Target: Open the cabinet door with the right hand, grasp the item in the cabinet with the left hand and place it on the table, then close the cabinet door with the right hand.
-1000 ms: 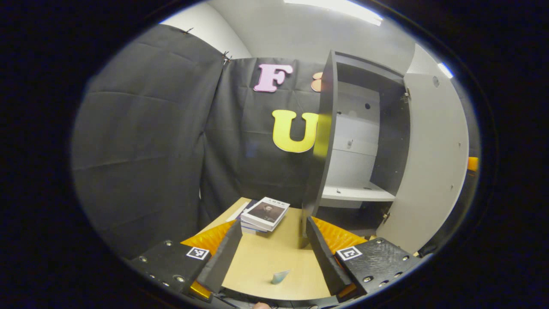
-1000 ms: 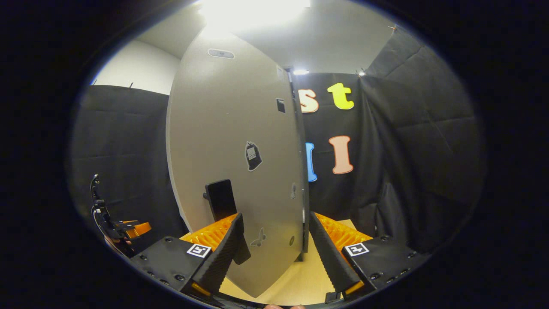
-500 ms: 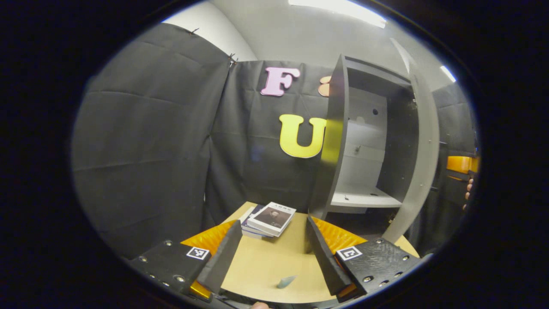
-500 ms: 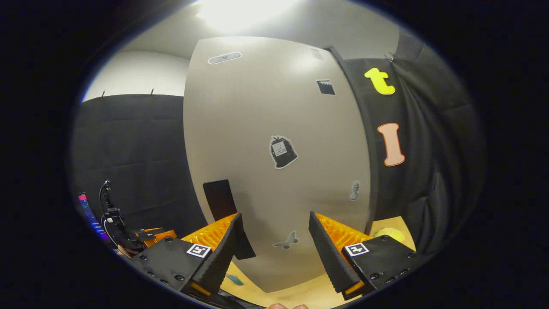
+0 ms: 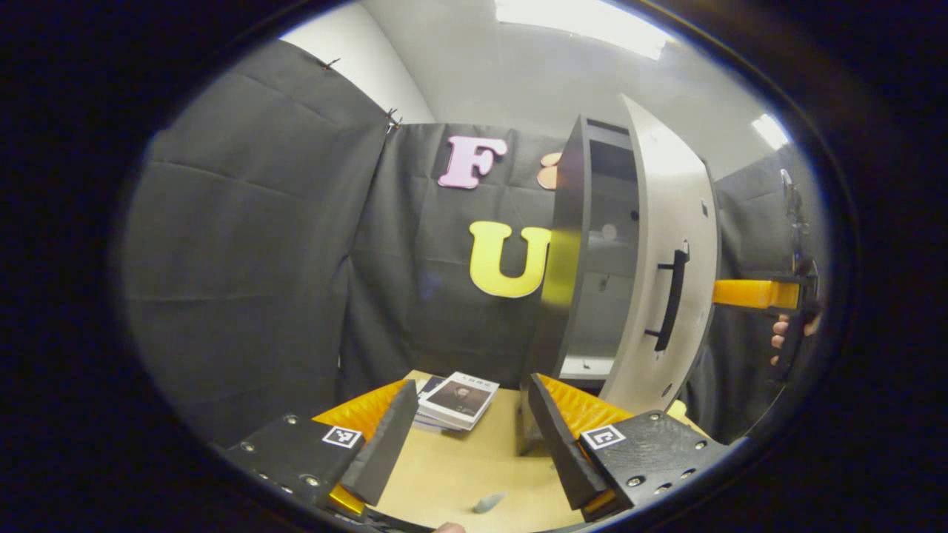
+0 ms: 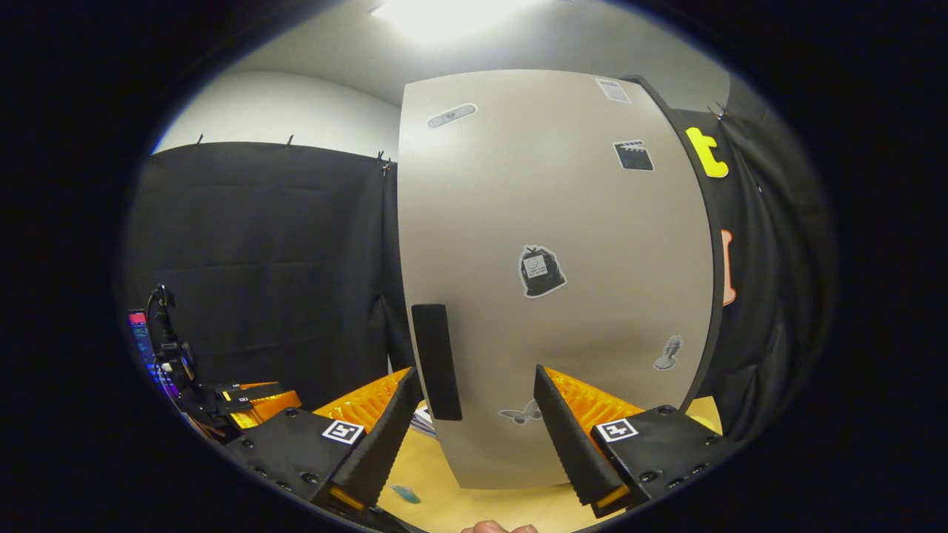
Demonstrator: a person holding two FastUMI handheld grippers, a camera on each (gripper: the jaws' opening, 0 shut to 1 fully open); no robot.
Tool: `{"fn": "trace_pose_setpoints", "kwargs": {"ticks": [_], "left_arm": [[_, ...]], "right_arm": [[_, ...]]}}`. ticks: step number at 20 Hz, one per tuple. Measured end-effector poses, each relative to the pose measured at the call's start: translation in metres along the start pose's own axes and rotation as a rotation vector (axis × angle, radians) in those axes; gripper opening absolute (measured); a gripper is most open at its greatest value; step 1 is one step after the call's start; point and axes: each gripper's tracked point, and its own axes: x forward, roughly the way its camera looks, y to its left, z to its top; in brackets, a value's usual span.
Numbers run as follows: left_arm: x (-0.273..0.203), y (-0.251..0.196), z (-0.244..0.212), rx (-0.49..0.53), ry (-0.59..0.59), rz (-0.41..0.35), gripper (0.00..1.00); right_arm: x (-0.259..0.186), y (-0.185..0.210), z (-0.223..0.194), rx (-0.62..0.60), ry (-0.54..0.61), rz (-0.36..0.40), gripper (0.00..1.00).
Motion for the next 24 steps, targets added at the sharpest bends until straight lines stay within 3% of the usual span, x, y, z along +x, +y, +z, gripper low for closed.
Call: {"fn": "trace_pose_setpoints", "kwargs": {"ticks": [5, 11, 12, 14, 16, 19, 24], "left_arm": [[0.012, -0.02, 0.006, -0.025, -0.011, -0.059, 0.89], [0.024, -0.047, 0.025, -0.025, -0.034, -0.093, 0.94], [0.024, -0.054, 0.029, -0.024, -0.036, -0.098, 0.89], [0.027, -0.066, 0.041, -0.022, -0.05, -0.095, 0.94], [0.03, -0.077, 0.051, -0.016, -0.064, -0.072, 0.89], [0.033, -0.1, 0.051, -0.034, -0.066, -0.067, 0.92], [0.042, -0.123, 0.055, -0.071, -0.061, -0.05, 0.89]], "right_arm": [[-0.015, -0.013, 0.02, -0.022, -0.063, -0.137, 0.98], [-0.033, -0.029, 0.035, 0.022, -0.143, -0.251, 0.98], [-0.04, -0.042, 0.039, 0.03, -0.15, -0.265, 0.98], [-0.05, -0.067, 0.042, 0.032, -0.159, -0.291, 0.98], [-0.058, -0.09, 0.046, 0.043, -0.17, -0.306, 0.98], [-0.067, -0.124, 0.049, 0.088, -0.175, -0.317, 0.97], [-0.091, -0.18, 0.031, 0.13, -0.143, -0.422, 0.98]]}}
